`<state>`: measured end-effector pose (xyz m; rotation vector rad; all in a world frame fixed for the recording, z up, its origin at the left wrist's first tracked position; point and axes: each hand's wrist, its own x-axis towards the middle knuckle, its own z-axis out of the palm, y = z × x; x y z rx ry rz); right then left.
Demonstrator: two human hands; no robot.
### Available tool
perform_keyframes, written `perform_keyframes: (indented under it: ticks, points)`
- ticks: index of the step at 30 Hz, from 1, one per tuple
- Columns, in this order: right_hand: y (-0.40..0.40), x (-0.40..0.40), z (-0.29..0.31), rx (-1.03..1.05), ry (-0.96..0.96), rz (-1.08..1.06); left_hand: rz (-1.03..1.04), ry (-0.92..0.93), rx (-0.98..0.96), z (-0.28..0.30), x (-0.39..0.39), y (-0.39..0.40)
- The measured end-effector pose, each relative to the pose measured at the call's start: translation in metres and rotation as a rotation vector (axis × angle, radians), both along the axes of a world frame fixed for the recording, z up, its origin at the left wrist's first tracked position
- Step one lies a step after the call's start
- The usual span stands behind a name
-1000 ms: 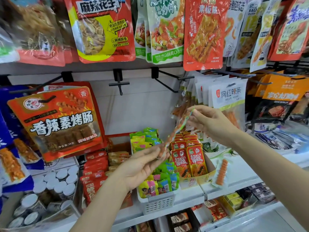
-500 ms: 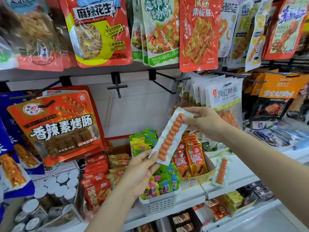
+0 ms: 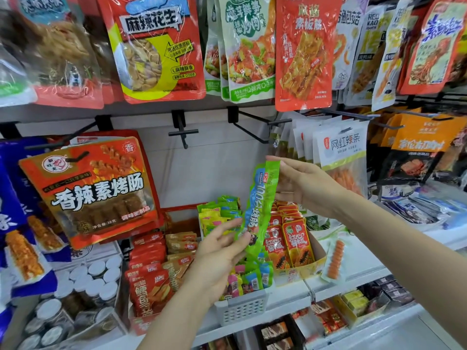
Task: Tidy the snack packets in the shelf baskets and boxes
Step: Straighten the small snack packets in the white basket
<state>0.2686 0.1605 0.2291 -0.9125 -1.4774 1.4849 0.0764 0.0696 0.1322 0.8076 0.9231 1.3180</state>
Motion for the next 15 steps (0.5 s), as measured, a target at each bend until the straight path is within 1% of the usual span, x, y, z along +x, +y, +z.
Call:
perform_keyframes:
  ticks: [2, 4, 6, 8, 11, 12, 13, 15]
  points:
    - [0.001, 0.0, 0.005, -0.063, -0.033, 0.016, 0.117, 0.147, 0.075, -0.006, -0.002, -0.001]
    - [0.0, 0.0, 0.009, -0.059, -0.094, 0.027, 0.195, 0.234, 0.153, -0.01, -0.005, 0.0]
    - [0.0, 0.0, 0.013, 0.076, -0.286, 0.024, 0.243, 0.341, 0.213, -0.011, -0.007, 0.005]
    - [0.001, 0.002, 0.02, 0.244, -0.512, -0.042, 0.276, 0.458, 0.242, -0.009, -0.008, 0.014]
    - [0.009, 0.01, 0.025, 0.353, -0.61, -0.241, 0.296, 0.618, 0.274, -0.008, -0.019, 0.031]
    - [0.011, 0.012, 0.025, 0.393, -0.659, -0.314, 0.324, 0.732, 0.285, -0.009, -0.025, 0.037]
    - [0.013, 0.013, 0.022, 0.444, -0.725, -0.38, 0.355, 0.885, 0.304, -0.012, -0.03, 0.043]
    - [0.015, 0.013, 0.013, 0.549, -0.837, -0.507, 0.326, 1.181, 0.361, -0.016, -0.036, 0.053]
